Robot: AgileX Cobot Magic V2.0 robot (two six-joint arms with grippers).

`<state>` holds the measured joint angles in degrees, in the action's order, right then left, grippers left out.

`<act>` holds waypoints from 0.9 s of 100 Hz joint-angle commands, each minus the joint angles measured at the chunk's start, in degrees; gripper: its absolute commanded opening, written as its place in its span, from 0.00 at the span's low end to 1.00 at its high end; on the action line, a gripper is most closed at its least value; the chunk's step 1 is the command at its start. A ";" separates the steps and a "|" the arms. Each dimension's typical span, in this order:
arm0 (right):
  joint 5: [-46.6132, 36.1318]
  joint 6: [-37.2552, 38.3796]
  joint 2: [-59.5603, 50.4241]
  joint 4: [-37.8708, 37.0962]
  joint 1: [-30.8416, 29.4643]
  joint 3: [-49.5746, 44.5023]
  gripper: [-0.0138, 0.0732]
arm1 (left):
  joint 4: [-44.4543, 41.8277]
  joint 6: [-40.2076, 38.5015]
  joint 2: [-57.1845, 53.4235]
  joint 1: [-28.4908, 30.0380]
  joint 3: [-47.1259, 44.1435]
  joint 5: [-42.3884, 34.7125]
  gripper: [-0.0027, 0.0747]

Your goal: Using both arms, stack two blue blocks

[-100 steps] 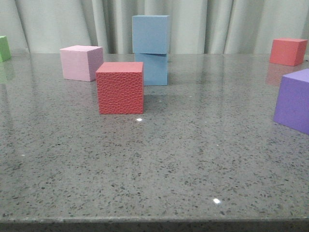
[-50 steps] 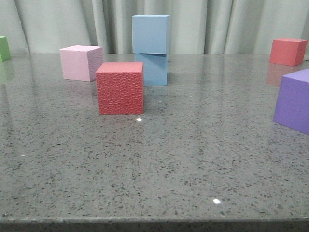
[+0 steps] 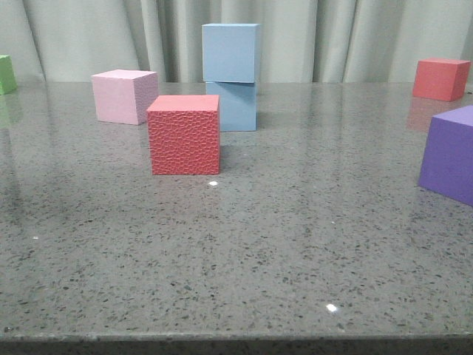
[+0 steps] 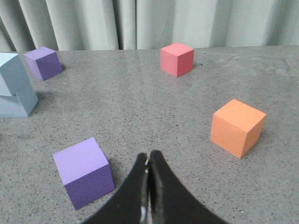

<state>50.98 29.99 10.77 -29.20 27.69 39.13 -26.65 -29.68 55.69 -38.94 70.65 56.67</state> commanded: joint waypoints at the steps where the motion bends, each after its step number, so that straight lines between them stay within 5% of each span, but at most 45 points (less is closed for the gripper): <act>1: -5.65 -0.11 -0.63 -1.40 -0.10 -0.25 0.08 | -1.20 -0.69 -5.94 -0.44 -4.01 -6.05 0.01; 51: -7.22 -0.11 -11.78 -1.40 -0.10 -7.47 0.08 | 1.04 -2.31 -34.14 -0.44 -29.84 -14.47 0.01; 90: -8.04 -0.11 -12.51 -1.40 -0.10 -9.83 0.08 | 2.86 -2.31 -43.42 -0.44 -38.26 -16.17 0.01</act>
<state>47.63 29.99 -0.94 -28.83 27.69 28.05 -23.43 -31.44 12.06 -38.94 31.37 44.62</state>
